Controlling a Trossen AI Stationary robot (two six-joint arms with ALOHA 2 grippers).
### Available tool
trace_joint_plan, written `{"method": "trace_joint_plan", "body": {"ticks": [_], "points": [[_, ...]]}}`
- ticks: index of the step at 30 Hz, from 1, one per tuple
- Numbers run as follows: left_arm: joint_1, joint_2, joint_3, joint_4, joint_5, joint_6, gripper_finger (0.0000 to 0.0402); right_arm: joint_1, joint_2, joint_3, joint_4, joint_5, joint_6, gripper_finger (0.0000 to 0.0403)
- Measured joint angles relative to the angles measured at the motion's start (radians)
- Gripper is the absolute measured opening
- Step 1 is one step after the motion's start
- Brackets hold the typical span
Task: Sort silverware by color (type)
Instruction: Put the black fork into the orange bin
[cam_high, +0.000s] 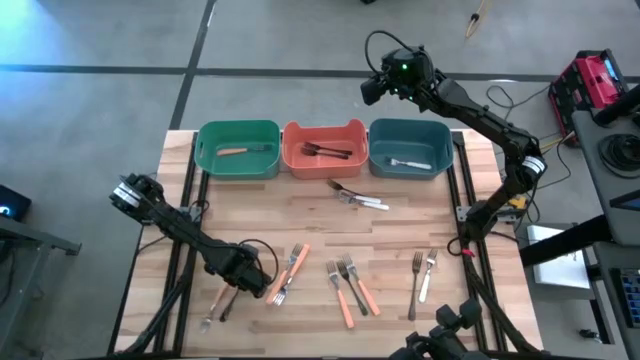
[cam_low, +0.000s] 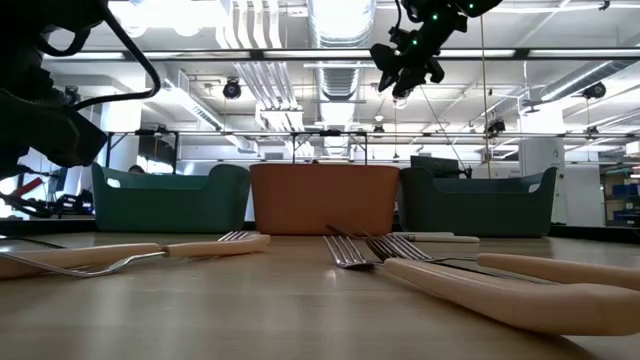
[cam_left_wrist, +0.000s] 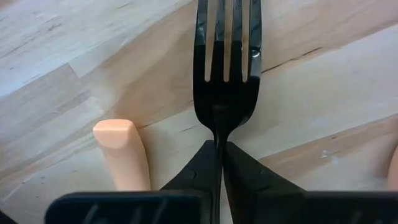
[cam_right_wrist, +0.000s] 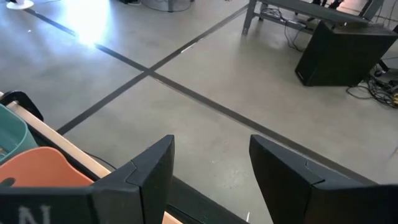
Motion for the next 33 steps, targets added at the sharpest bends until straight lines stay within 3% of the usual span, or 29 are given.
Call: {"method": "trace_joint_plan", "body": {"ticks": [14, 22, 27, 33], "points": [[0.001, -0.122, 0.076, -0.084, -0.024, 0.007, 0.0001, 0.0, 0.0, 0.0, 0.001, 0.0, -0.017, 0.0201], [0.047, -0.314, 0.195, -0.188, -0.235, 0.19, 0.0, 0.0, 0.0, 0.0, 0.001, -0.017, -0.008, 0.0201], [0.174, -0.469, 0.27, -0.246, -0.388, 0.419, 0.0, 0.0, 0.001, 0.0, 0.052, -0.165, 0.033, 0.0201], [0.425, -0.569, 0.396, -0.235, -0.556, 0.827, 0.0, 0.0, 0.001, 0.0, 0.181, -0.489, 0.08, 0.0201]]}}
